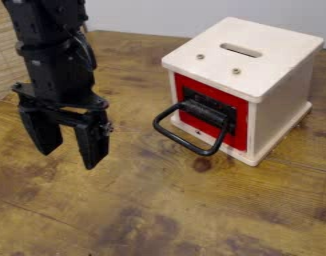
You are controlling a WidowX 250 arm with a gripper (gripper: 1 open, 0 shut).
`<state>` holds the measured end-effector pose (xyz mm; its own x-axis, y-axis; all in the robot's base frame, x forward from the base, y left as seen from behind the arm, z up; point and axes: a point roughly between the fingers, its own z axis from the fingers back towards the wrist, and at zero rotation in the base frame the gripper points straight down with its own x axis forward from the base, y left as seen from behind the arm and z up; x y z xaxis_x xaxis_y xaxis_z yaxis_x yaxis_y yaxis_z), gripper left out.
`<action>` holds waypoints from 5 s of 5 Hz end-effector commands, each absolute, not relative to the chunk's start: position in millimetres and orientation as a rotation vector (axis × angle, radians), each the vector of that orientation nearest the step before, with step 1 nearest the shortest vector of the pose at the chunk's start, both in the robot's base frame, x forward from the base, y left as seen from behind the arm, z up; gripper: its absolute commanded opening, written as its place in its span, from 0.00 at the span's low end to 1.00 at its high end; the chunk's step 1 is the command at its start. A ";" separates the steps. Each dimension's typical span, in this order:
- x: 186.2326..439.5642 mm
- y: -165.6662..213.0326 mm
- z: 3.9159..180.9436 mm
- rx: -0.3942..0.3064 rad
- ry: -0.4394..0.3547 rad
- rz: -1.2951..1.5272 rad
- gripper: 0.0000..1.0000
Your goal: Open the drawer
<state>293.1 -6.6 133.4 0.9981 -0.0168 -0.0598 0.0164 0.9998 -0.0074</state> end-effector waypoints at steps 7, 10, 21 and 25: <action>305.3 -18.9 122.6 -0.073 -0.040 0.038 1.00; 311.6 -24.9 119.0 -0.109 -0.125 0.261 1.00; 377.2 -66.2 104.0 -0.214 -0.296 0.600 1.00; 371.1 -71.5 93.7 -0.187 -0.316 0.801 1.00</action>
